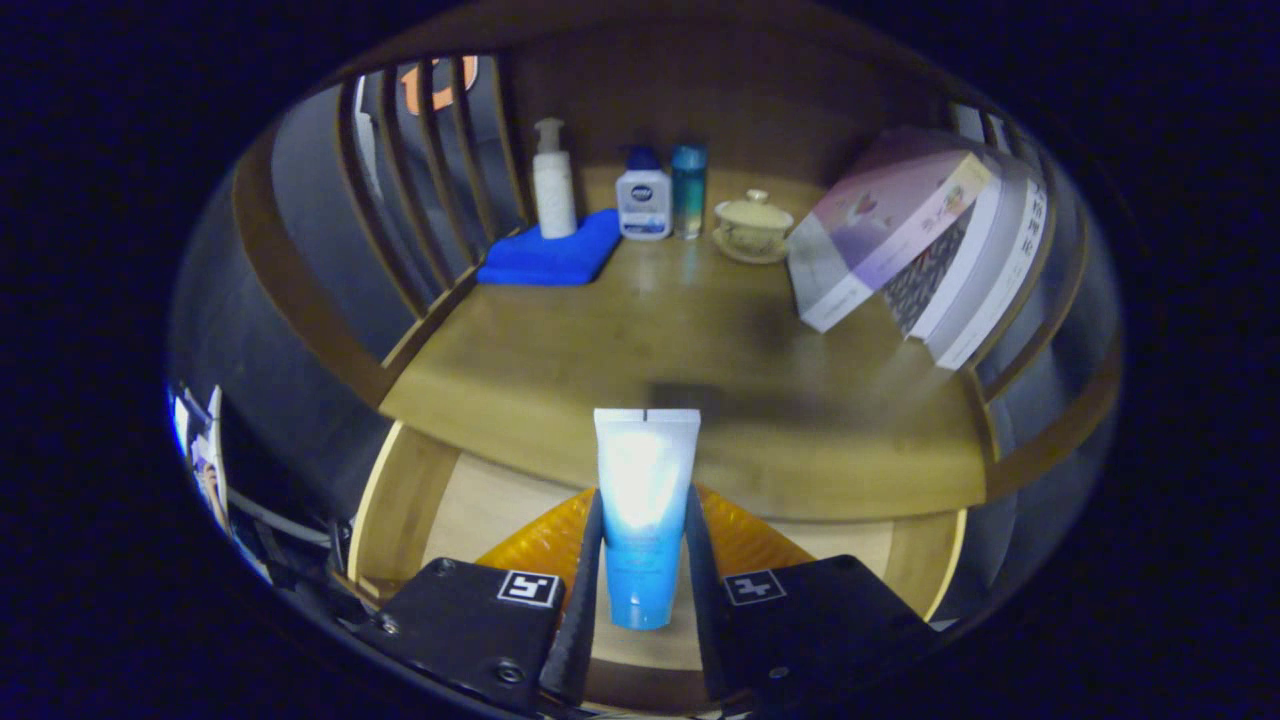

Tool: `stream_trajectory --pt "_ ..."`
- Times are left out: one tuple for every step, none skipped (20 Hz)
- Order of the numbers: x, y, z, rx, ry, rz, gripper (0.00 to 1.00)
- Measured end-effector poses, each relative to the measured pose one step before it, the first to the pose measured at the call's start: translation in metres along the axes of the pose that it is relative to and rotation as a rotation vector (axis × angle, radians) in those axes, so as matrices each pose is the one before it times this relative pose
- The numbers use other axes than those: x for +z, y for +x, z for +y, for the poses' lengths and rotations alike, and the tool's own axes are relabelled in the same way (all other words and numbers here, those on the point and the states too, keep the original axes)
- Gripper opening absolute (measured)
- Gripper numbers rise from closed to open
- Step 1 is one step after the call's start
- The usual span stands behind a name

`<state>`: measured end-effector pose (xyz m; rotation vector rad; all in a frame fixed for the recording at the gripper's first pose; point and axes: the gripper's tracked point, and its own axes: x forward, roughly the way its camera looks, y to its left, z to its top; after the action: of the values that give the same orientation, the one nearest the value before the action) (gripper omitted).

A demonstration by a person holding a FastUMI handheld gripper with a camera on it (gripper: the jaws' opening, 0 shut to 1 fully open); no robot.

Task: Pull open the drawer, take out the items inside it, and place them on the countertop above the cabinet.

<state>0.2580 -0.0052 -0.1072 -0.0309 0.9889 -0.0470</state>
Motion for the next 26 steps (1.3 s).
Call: stream_trajectory --pt "0.01174 0.00273 -0.00181 -0.01721 0.00911 -0.02028 0.46" --pt "0.01181 0.00259 -0.00247 -0.01723 0.00806 -0.01539 0.46" --pt "0.00924 0.00280 -0.00099 -0.01267 0.00056 -0.01269 0.46" --pt "0.00930 0.00324 -0.00018 -0.01621 -0.00090 -0.01352 0.46" --pt "0.00565 0.00724 -0.00258 -0.02867 -0.02627 0.00065 0.46" --pt "0.00350 0.00338 -0.00775 -0.02916 -0.01692 0.00590 0.46" --pt "0.00310 0.00726 0.00268 -0.01095 -0.00618 0.00052 0.46" --pt "0.00010 0.00478 -0.00012 -0.01006 0.00877 0.00187 0.46" --pt "0.00003 0.00664 0.00016 -0.00629 0.00830 -0.00018 0.46" --pt "-0.00038 0.00716 0.00159 0.00138 0.01488 -0.00084 0.46" --pt "-0.00292 0.00452 0.00095 0.00017 0.01332 0.00627 0.46" --pt "-0.00068 0.00570 -0.00096 -0.00727 0.01407 -0.00017 0.46" --pt "-0.00128 0.00355 -0.00076 -0.00475 0.01039 0.00458 0.46" --pt "-0.00028 0.00504 -0.00112 -0.00980 0.01219 -0.00412 0.46" --pt "-0.00011 0.00494 -0.00119 -0.00830 -0.00105 -0.00527 0.48" --pt "-0.00134 0.00168 0.00160 0.00019 -0.00825 -0.00413 0.50" --pt "-0.00247 0.00201 0.00193 -0.00695 -0.01330 0.00200 0.51" --pt "-0.00304 0.00031 -0.00073 -0.01215 -0.01538 0.00171 0.52" --pt "0.00100 -0.00347 0.00091 -0.00557 -0.01430 -0.00525 0.52" --pt "-0.00061 -0.00398 0.00173 -0.00119 -0.00211 -0.00374 0.53" --pt "-0.00055 -0.00534 0.00260 0.00827 0.00470 -0.00158 0.54" --pt "0.00079 -0.00622 0.00297 0.01062 0.00147 -0.00532 0.54" --pt "0.00064 -0.00702 0.00093 0.01139 -0.00388 -0.00837 0.55" --pt "0.00084 -0.00820 0.00105 0.00406 -0.00114 -0.00786 0.56" --pt "0.00082 -0.00786 0.00097 0.00694 -0.00200 -0.01301 0.56" --pt "0.00165 -0.00878 0.00186 0.01145 -0.00582 -0.01101 0.56"
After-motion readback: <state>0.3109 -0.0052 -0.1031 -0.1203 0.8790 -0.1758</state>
